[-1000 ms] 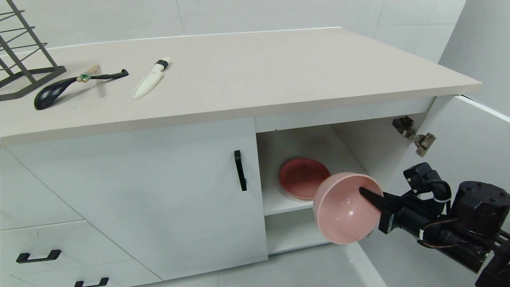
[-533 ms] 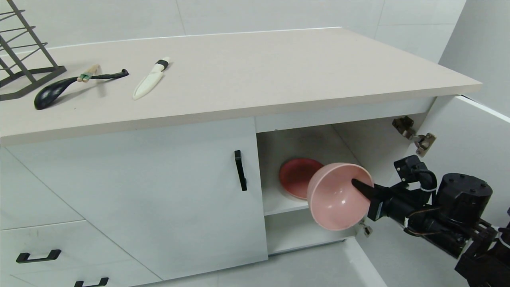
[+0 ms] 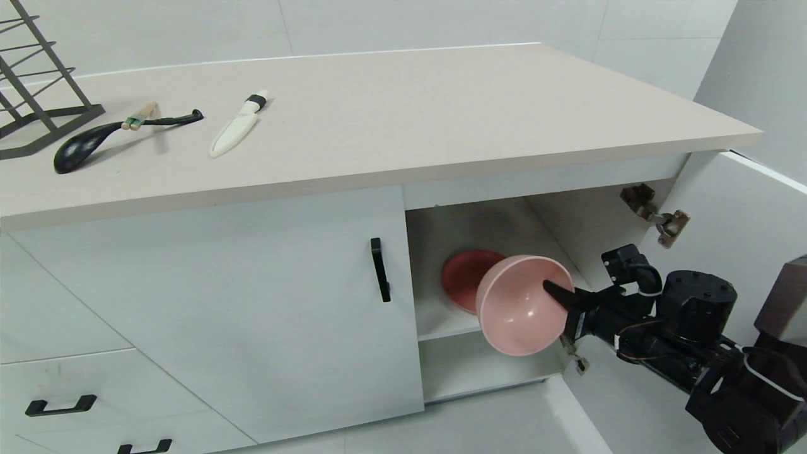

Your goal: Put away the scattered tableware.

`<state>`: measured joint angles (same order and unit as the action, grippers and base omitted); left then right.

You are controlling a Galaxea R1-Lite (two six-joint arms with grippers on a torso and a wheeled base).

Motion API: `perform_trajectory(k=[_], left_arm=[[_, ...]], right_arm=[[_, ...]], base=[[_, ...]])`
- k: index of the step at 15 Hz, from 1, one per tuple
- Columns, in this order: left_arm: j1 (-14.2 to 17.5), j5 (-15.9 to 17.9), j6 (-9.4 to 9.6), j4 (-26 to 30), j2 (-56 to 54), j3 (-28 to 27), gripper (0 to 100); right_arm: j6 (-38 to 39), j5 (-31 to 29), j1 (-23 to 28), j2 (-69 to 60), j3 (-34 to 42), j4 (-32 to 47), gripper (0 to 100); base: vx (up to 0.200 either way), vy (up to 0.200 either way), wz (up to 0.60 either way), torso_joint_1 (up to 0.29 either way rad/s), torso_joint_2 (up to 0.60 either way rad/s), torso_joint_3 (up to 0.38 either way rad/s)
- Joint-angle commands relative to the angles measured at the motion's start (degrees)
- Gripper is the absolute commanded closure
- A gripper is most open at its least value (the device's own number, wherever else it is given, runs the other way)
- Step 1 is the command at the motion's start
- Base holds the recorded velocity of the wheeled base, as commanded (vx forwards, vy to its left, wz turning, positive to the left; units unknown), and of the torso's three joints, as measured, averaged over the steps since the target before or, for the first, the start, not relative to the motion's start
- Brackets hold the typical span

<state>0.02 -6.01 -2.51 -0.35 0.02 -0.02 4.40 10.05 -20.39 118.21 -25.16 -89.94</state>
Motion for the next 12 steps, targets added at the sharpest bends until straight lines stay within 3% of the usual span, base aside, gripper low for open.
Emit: perform_trajectory(k=[1,3,8,12], left_arm=[[0.1,-0.1,0.05,0.0,0.0,0.0,0],[0.1,1.4,2.42,0.1,0.0,0.0,0],[0.1,1.6,2.16,0.2,0.0,0.0,0],[0.1,1.7,2.6,0.2,0.0,0.0,0]], right_arm=[[0.0,0.1,-0.2,0.5,-0.2,-0.1,100],[0.0,0.1,-0.3,0.8,-0.9,-0.1,100],[0.0,0.2,-0.3,0.7,-3.2,0.4,100],[0.0,0.0,0.6,1.8,-12.0,12.3,100]], base=[[0.0,0.0,0.0,0.0,0.0,0.0],[0.0,0.0,0.0,0.0,0.0,0.0],[0.0,0.0,0.0,0.0,0.0,0.0],[0.0,0.0,0.0,0.0,0.0,0.0]])
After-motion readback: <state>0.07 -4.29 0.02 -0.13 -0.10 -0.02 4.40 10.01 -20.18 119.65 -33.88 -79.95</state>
